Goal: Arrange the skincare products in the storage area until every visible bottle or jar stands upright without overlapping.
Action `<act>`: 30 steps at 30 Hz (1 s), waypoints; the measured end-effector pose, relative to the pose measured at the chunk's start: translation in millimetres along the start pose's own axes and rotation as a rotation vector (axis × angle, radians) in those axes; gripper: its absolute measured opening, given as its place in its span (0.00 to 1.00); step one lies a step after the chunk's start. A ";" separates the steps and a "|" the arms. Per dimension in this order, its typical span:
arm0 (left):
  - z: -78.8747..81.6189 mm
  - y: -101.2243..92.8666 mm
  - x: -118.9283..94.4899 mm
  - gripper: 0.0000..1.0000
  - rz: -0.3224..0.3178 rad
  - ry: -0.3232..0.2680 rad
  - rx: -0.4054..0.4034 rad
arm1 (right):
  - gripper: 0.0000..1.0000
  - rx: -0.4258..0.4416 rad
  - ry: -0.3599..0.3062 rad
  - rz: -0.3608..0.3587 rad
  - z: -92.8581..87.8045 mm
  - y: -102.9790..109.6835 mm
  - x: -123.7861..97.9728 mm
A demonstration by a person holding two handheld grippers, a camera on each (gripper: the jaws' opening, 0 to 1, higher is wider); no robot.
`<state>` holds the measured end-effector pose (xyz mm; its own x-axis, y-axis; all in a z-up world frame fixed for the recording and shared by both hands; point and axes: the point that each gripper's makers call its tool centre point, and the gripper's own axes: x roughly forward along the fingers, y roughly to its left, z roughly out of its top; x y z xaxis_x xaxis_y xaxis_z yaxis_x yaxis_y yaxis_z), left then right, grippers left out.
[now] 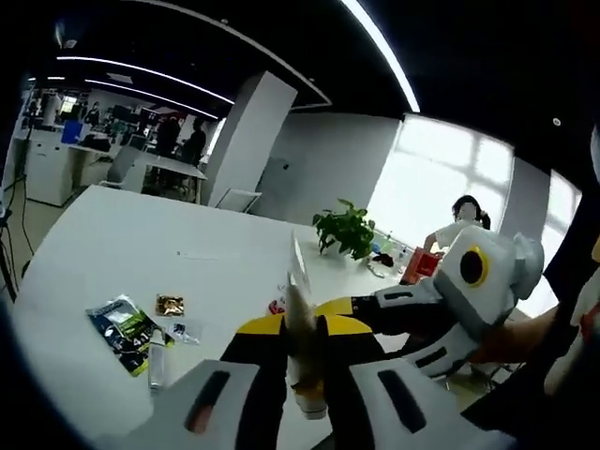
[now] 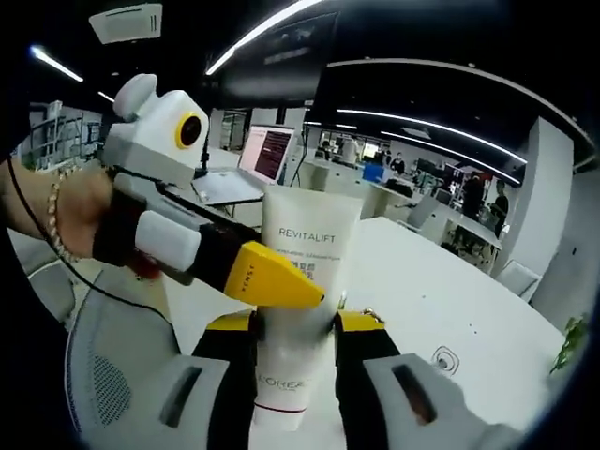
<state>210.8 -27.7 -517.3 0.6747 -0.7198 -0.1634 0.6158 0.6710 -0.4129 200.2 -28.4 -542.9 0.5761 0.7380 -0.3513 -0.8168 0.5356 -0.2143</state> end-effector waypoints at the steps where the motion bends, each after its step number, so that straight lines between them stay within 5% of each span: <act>1: 1.6 -1.3 -0.6 0.06 -0.012 0.000 -0.003 | 0.32 0.001 -0.022 0.011 2.7 0.1 -1.8; 7: 15.6 -28.1 -6.2 0.05 -0.205 0.051 0.078 | 0.31 0.077 -0.156 0.191 14.9 7.6 -27.0; 12: 30.1 -56.1 -13.2 0.05 -0.374 0.043 0.090 | 0.29 0.259 -0.270 0.349 26.7 14.8 -45.2; 19: 35.0 -96.1 -20.8 0.05 -0.559 0.089 0.169 | 0.24 0.341 -0.319 0.565 37.6 30.9 -61.7; 27: 33.6 -104.8 -22.2 0.05 -0.603 0.109 0.220 | 0.20 0.294 -0.335 0.558 41.2 37.1 -63.6; 30: 27.5 -102.7 -19.9 0.07 -0.579 0.133 0.317 | 0.19 0.259 -0.312 0.517 37.0 36.8 -60.0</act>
<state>145.3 -77.4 -447.0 0.1559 -0.9814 -0.1124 0.9665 0.1750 -0.1877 136.7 -37.8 -496.0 0.1246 0.9903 -0.0610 -0.9796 0.1325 0.1510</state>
